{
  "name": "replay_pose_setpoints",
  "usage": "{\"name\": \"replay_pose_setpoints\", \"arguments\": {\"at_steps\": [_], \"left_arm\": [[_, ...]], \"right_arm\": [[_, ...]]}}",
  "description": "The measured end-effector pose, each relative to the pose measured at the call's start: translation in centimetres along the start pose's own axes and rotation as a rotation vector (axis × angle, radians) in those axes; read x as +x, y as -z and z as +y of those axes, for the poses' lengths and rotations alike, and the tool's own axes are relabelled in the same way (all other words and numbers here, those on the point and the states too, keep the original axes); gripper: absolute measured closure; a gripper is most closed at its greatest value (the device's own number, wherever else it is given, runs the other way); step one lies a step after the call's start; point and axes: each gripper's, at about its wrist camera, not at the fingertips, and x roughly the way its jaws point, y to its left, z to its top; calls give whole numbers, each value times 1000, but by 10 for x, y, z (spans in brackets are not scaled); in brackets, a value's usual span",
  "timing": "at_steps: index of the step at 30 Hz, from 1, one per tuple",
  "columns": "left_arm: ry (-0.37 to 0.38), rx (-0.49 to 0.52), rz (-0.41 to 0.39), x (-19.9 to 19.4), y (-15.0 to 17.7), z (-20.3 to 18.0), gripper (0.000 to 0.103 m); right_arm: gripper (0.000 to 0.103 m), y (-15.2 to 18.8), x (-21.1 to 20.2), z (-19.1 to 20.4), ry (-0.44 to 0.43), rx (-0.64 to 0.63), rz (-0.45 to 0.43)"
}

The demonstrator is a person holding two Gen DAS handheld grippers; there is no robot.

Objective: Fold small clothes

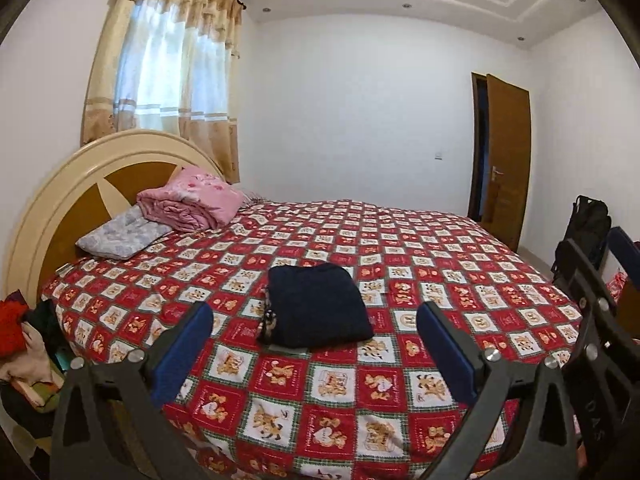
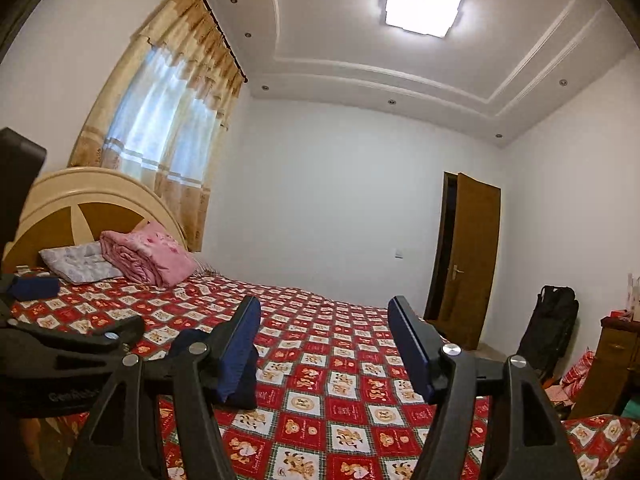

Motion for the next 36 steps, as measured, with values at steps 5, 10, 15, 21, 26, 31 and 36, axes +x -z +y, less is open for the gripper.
{"name": "replay_pose_setpoints", "arguments": {"at_steps": [5,10,15,21,26,31,36], "left_arm": [[-50,18,-25,-5,0,-5,0],[-78,11,-8,-4,-1,-4,0],[-93,-3,5,-3,-1,-1,0],[-95,18,3,-3,0,-5,0],[-98,21,7,-3,1,-5,0],[-104,25,11,-2,2,-4,0],[-105,26,10,-2,2,-4,0]], "right_arm": [[35,-1,5,-3,-22,44,36],[34,8,12,-8,-80,107,103],[34,11,14,-8,-95,116,123],[34,14,15,-10,-107,136,143],[34,16,16,-10,-108,140,158],[34,17,17,-12,-104,147,163],[34,17,18,-13,-105,155,166]]}}
